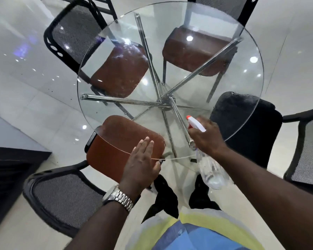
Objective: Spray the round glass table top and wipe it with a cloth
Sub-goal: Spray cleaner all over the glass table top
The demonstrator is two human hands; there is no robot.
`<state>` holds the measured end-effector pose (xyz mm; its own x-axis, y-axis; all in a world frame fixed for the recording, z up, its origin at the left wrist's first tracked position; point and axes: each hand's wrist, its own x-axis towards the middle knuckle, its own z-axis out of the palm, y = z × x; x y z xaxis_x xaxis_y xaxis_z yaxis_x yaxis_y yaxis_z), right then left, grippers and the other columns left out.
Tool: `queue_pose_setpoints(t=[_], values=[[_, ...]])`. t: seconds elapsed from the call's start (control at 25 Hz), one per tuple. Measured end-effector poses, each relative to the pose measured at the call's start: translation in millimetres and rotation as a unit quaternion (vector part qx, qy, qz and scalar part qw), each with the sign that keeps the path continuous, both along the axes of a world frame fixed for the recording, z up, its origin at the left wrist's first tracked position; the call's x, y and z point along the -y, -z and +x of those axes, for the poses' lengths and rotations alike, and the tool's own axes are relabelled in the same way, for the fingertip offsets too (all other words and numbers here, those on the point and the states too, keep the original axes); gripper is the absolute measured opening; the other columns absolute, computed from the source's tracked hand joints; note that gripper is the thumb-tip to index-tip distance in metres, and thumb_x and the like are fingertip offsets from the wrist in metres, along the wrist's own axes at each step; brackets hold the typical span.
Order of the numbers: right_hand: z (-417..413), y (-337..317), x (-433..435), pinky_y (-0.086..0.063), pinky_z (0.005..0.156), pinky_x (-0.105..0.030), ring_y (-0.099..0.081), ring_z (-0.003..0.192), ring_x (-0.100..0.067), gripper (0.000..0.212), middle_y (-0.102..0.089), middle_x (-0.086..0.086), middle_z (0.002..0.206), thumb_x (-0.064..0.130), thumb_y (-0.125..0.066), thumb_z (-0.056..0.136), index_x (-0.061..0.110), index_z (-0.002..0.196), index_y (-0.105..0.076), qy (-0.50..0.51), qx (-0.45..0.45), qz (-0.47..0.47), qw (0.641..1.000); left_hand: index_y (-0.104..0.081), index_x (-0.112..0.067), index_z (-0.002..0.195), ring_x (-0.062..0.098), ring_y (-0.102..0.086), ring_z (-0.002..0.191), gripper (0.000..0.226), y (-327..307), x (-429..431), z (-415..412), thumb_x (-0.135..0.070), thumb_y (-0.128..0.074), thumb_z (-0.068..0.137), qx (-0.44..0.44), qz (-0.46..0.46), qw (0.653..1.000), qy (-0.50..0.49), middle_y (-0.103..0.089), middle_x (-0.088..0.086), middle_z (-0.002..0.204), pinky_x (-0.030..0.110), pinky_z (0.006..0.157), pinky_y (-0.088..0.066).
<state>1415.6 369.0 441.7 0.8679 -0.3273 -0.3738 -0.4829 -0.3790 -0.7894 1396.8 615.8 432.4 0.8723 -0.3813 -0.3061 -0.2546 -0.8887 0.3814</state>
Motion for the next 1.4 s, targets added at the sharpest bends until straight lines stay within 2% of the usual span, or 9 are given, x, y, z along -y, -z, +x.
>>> queue_pose_setpoints(t=[0.12,0.32,0.44,0.52,0.6,0.72,0.88,1.08,1.4], values=[[-24,0,19,-0.059,0.076,-0.058,-0.065,0.078,-0.039,0.017,-0.065,-0.010,0.085,0.027,-0.055,0.081,0.016,0.091,-0.062,-0.016,0.028,-0.003,0.999,-0.024,-0.018,0.163,0.013,-0.007,0.159,0.078,-5,19,-33,-0.039,-0.061,0.097,0.007,-0.012,1.000,-0.008,-0.014,-0.001,0.172,0.030,0.130,-0.008],[-71,-19,41,-0.063,0.074,-0.055,-0.070,0.076,-0.032,0.009,-0.068,-0.001,0.085,0.029,-0.063,0.079,0.028,0.087,-0.059,0.020,0.060,0.021,0.998,-0.035,-0.016,0.159,0.015,-0.019,0.157,0.074,-27,40,-54,-0.034,-0.066,0.094,0.043,-0.032,0.998,0.021,-0.029,0.002,0.168,0.022,0.127,-0.007],[-109,-34,48,-0.053,0.069,-0.040,-0.064,0.075,-0.023,0.013,-0.063,0.001,0.084,0.025,-0.067,0.086,0.030,0.087,-0.055,0.041,0.119,-0.031,0.992,-0.041,-0.013,0.157,0.020,-0.028,0.155,0.074,-43,51,-54,-0.033,-0.070,0.091,0.053,-0.058,0.995,0.064,-0.036,0.007,0.165,0.025,0.128,-0.012],[-142,-43,54,-0.049,0.071,-0.035,-0.061,0.079,-0.021,0.015,-0.064,-0.003,0.091,0.024,-0.068,0.086,0.020,0.097,-0.058,0.075,0.153,-0.077,0.982,-0.043,-0.013,0.155,0.021,-0.033,0.153,0.072,-49,60,-52,-0.032,-0.071,0.091,0.057,-0.078,0.990,0.106,-0.040,0.007,0.163,0.031,0.128,-0.020],[-184,-53,61,-0.048,0.076,-0.020,-0.063,0.083,-0.014,0.023,-0.067,-0.001,0.101,0.024,-0.069,0.087,0.015,0.106,-0.060,0.120,0.180,-0.101,0.971,-0.047,-0.012,0.152,0.021,-0.037,0.150,0.069,-53,72,-57,-0.032,-0.072,0.090,0.070,-0.092,0.980,0.163,-0.045,0.007,0.160,0.029,0.126,-0.022],[-254,-82,80,-0.042,0.077,-0.006,-0.064,0.087,-0.004,0.026,-0.070,0.002,0.107,0.024,-0.072,0.088,0.016,0.111,-0.062,0.187,0.208,-0.126,0.952,-0.041,-0.015,0.156,0.017,-0.030,0.153,0.071,-71,111,-80,-0.036,-0.068,0.094,0.064,-0.108,0.966,0.228,-0.039,0.003,0.164,0.027,0.126,-0.018],[-334,-114,118,-0.047,0.081,-0.014,-0.066,0.092,-0.012,0.035,-0.071,0.004,0.104,0.028,-0.077,0.087,0.016,0.115,-0.061,0.297,0.242,-0.151,0.911,-0.034,-0.020,0.160,0.013,-0.024,0.155,0.072,-101,181,-125,-0.041,-0.063,0.097,0.067,-0.131,0.934,0.326,-0.032,-0.003,0.167,0.029,0.127,-0.020],[-436,-127,202,-0.045,0.081,-0.008,-0.069,0.098,-0.009,0.036,-0.074,0.009,0.110,0.017,-0.083,0.091,0.014,0.118,-0.059,0.366,0.271,-0.167,0.874,-0.034,-0.024,0.160,0.009,-0.024,0.154,0.071,-126,305,-205,-0.043,-0.063,0.097,0.084,-0.156,0.892,0.415,-0.034,-0.006,0.165,0.029,0.127,-0.020],[-577,-119,363,-0.052,0.078,-0.017,-0.066,0.090,-0.004,0.033,-0.061,0.035,0.100,0.023,-0.081,0.090,0.015,0.114,-0.061,0.377,0.268,-0.225,0.857,-0.041,-0.029,0.156,0.008,-0.035,0.148,0.068,-132,499,-347,-0.044,-0.067,0.095,0.044,-0.177,0.887,0.423,-0.042,-0.010,0.160,0.028,0.122,-0.029]])
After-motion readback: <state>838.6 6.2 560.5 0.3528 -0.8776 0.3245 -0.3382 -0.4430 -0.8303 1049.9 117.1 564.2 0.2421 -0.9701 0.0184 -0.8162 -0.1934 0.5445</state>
